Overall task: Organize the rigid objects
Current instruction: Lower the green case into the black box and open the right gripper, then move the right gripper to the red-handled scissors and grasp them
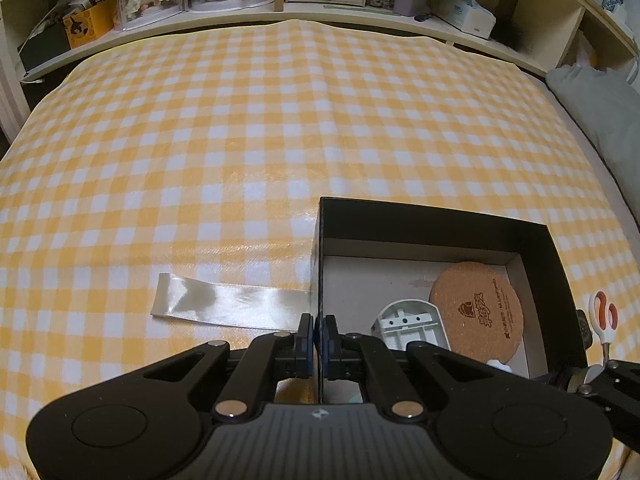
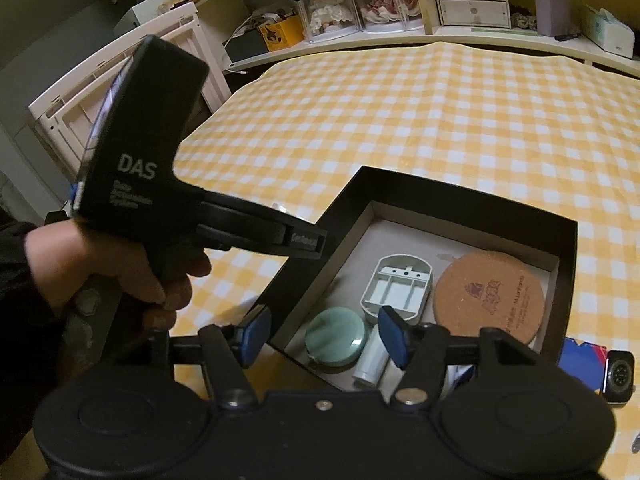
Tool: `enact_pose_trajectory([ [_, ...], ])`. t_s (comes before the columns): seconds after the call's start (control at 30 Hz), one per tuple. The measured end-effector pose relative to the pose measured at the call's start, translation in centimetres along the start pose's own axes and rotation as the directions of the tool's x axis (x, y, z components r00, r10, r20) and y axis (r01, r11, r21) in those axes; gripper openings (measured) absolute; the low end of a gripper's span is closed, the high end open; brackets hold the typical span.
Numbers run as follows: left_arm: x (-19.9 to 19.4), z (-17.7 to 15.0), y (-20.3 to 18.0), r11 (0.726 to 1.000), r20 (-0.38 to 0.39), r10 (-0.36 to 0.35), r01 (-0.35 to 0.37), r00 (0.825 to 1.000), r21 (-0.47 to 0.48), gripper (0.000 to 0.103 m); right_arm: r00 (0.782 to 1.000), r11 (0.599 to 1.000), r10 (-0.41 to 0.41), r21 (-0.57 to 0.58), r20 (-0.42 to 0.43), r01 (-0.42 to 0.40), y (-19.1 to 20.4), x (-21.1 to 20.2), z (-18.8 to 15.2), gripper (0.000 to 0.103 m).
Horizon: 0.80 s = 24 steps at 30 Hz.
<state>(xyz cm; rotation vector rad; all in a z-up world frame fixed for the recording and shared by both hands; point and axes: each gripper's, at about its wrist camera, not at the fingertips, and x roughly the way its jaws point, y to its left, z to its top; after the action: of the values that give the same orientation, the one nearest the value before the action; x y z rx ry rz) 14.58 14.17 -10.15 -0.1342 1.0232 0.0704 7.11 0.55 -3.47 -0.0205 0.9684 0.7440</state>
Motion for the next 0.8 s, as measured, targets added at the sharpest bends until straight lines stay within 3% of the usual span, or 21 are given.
enact_pose_trajectory([
  [0.5, -0.1, 0.0, 0.4, 1.000, 0.000, 0.001, -0.001, 1.000, -0.015, 0.004, 0.998, 1.000, -0.027, -0.006, 0.053, 0.027, 0.7, -2.9, 0.3, 0.074],
  [0.8, -0.1, 0.0, 0.3, 1.000, 0.000, 0.002, -0.002, 1.000, -0.014, 0.004, 0.986, 0.993, -0.118, 0.039, 0.116, 0.114, -0.6, -5.6, 0.6, 0.083],
])
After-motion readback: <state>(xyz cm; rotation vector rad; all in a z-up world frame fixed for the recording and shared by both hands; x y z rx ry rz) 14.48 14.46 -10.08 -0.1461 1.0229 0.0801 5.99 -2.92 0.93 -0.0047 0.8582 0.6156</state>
